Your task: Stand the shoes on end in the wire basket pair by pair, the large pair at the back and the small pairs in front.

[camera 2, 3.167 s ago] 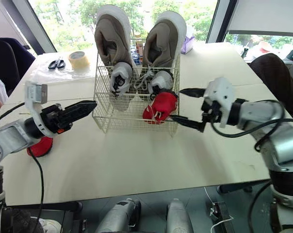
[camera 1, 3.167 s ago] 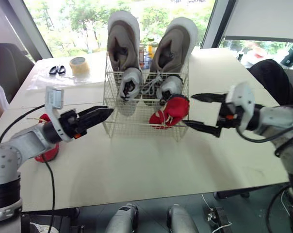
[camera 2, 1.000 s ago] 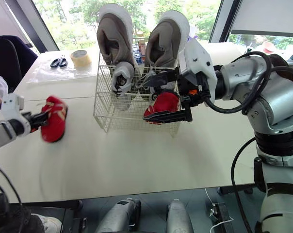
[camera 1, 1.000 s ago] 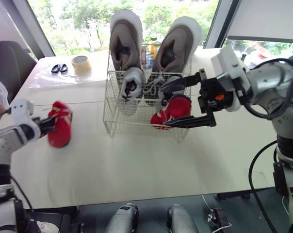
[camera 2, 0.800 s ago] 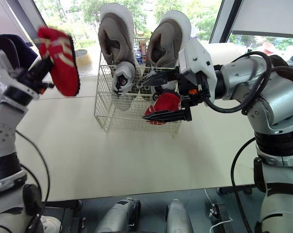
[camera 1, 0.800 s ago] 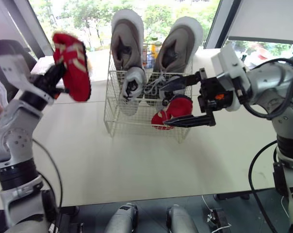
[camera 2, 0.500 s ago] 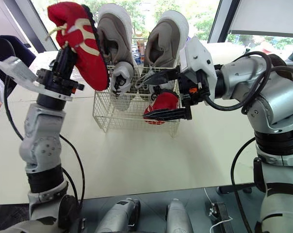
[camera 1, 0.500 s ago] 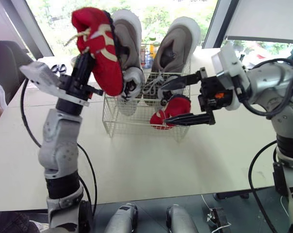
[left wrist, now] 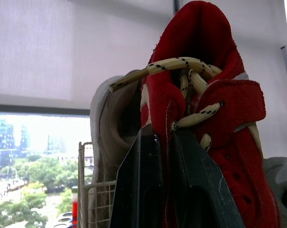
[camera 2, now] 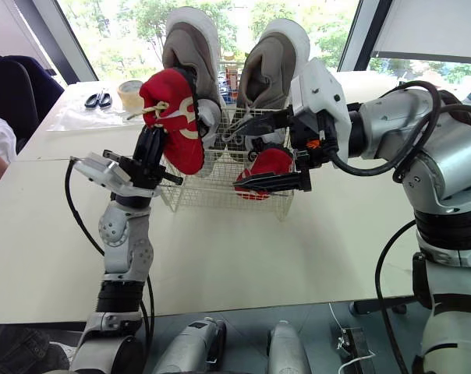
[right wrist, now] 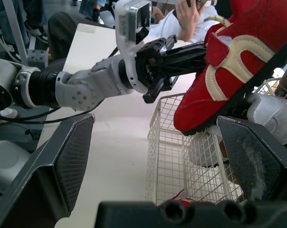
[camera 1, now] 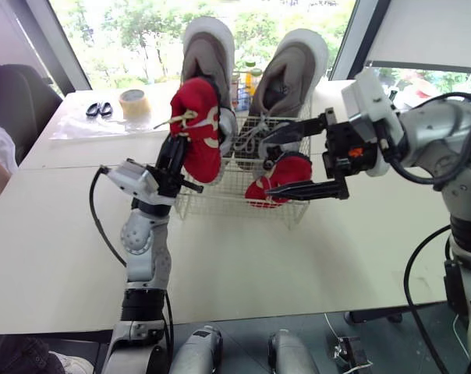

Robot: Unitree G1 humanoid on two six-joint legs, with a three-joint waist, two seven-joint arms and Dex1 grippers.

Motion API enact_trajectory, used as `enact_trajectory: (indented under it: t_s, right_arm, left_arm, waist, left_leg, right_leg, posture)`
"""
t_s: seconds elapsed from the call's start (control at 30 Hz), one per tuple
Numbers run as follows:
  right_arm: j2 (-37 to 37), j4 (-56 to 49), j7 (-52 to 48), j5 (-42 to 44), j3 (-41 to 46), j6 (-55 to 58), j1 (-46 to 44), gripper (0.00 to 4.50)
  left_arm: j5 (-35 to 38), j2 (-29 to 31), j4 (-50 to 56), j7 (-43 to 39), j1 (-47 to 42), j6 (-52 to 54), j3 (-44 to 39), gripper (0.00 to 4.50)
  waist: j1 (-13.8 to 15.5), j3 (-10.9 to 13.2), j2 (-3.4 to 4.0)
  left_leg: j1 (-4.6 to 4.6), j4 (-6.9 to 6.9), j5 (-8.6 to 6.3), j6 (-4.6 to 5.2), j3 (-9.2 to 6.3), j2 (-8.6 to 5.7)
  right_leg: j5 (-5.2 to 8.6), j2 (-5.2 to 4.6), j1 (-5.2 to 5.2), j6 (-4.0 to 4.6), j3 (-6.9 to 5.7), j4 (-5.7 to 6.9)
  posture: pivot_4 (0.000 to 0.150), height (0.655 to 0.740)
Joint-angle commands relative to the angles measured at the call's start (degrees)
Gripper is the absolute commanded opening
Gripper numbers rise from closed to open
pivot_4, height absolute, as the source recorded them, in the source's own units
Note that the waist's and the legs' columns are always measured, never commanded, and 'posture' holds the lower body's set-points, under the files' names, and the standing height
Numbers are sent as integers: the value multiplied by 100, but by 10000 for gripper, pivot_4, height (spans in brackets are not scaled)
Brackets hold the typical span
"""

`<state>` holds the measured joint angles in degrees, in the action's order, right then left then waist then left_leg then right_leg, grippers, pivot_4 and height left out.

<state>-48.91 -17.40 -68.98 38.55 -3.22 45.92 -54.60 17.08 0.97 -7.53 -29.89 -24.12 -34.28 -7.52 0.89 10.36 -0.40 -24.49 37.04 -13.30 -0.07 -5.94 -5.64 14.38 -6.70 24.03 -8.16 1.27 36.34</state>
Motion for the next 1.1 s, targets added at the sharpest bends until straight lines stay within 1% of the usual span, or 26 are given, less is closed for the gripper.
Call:
enact_trajectory:
  t_s: [0.03,0.13,0.27,0.4,0.5,0.57,0.7,0.73,0.77,0.83,0.9,0.93,1.0,1.03,1.1]
  right_arm:
    - [-128,-183,31,79,202,26,-167,45000]
    - [-179,-217,41,112,224,61,-156,45000]
    - [-237,-246,45,144,238,72,-131,45000]
    - [-242,-249,59,146,239,57,-123,45000]
    - [-231,-241,77,143,226,35,-125,45000]
    - [-228,-240,86,135,222,23,-123,45000]
    - [-240,-256,114,126,235,12,-86,45000]
    - [-243,-261,130,132,248,17,-64,45000]
    - [-246,-272,148,138,260,23,-42,45000]
    - [-273,-287,176,131,288,20,19,45000]
    - [-319,-292,218,146,362,44,103,45000]
    - [-344,-290,233,150,401,50,141,45000]
    - [-412,-241,334,173,580,102,266,45000]
    - [-454,-207,389,198,689,136,338,45000]
    - [-529,-169,468,239,858,186,462,45000]
  left_arm:
    - [-103,-72,-609,2,86,-534,42,258]
    - [-61,-139,-829,-1,332,-705,95,258]
    - [211,-158,-908,-96,710,-695,124,258]
    - [150,-103,-1176,-128,967,-867,116,258]
    - [301,-72,-1229,-233,1090,-811,120,258]
    - [500,-31,-1046,-312,1207,-583,134,258]
    - [881,121,-298,-292,1567,145,173,14775]
    - [997,182,-23,-269,1699,386,199,19057]
    - [1066,242,210,-260,1816,588,223,25047]
    - [1134,367,673,-215,2040,899,249,34251]
    - [1438,671,1348,-316,2340,1498,306,44267]
    - [1595,822,1650,-335,2459,1801,318,44746]
    - [2089,1419,2480,-258,2727,2730,221,44746]
    - [2470,1782,2908,-284,2852,3173,123,44746]
    - [3068,2291,3452,-280,3023,3783,-88,44746]
  waist:
    - [-1,-3,2]
    - [-5,-10,8]
    - [-8,-20,25]
    - [-6,-20,25]
    - [-7,-21,26]
    - [-11,-25,32]
    - [-25,-27,36]
    - [-25,-27,36]
    - [-24,-27,37]
    - [-28,-27,37]
    - [-35,-27,36]
    - [-30,-27,37]
    - [-26,-24,35]
    - [-22,-22,32]
    - [-6,-20,31]
  left_leg:
    - [1,1,0,0,0,0]
    - [4,3,-1,1,-1,-1]
    - [13,2,-1,2,-2,-1]
    - [12,2,-2,3,-5,0]
    - [12,4,-2,3,-8,-1]
    - [13,2,-2,2,-8,-1]
    - [13,-3,-3,4,-8,1]
    - [13,-4,-3,4,-8,2]
    - [13,-2,-3,3,-9,2]
    - [13,-1,-3,3,-9,4]
    - [14,-2,-3,3,-9,7]
    - [13,-4,-4,2,-9,11]
    - [8,-8,-4,2,-9,11]
    - [5,-9,-4,3,-11,11]
    - [1,-7,-4,2,-13,12]
  right_leg:
    - [-1,0,-2,-2,0,0]
    - [-2,0,-7,-5,0,0]
    - [-2,0,-17,-5,-1,0]
    - [-2,2,-14,-5,-2,0]
    - [-2,1,-17,-5,-5,0]
    - [-2,1,-17,-5,-4,0]
    - [-2,2,-12,-4,-3,-1]
    - [-2,2,-12,-4,-3,-1]
    - [-2,4,-13,-4,-3,0]
    - [-2,5,-14,-4,-3,0]
    - [-2,9,-13,-3,-3,0]
    - [-1,13,-11,-2,-2,0]
    - [-1,14,-2,-2,-1,0]
    - [-1,14,0,-2,-1,-1]
    - [0,13,1,-1,-1,-1]
  posture:
    - [1500,7400]
    - [1500,7400]
    - [1500,7400]
    - [1500,7400]
    - [1500,7400]
    - [1500,7400]
    - [1500,7400]
    - [1500,7400]
    - [1500,7400]
    - [1500,7400]
    - [1500,7400]
    - [1500,7400]
    - [1500,7400]
    - [1500,7400]
    - [1500,7400]
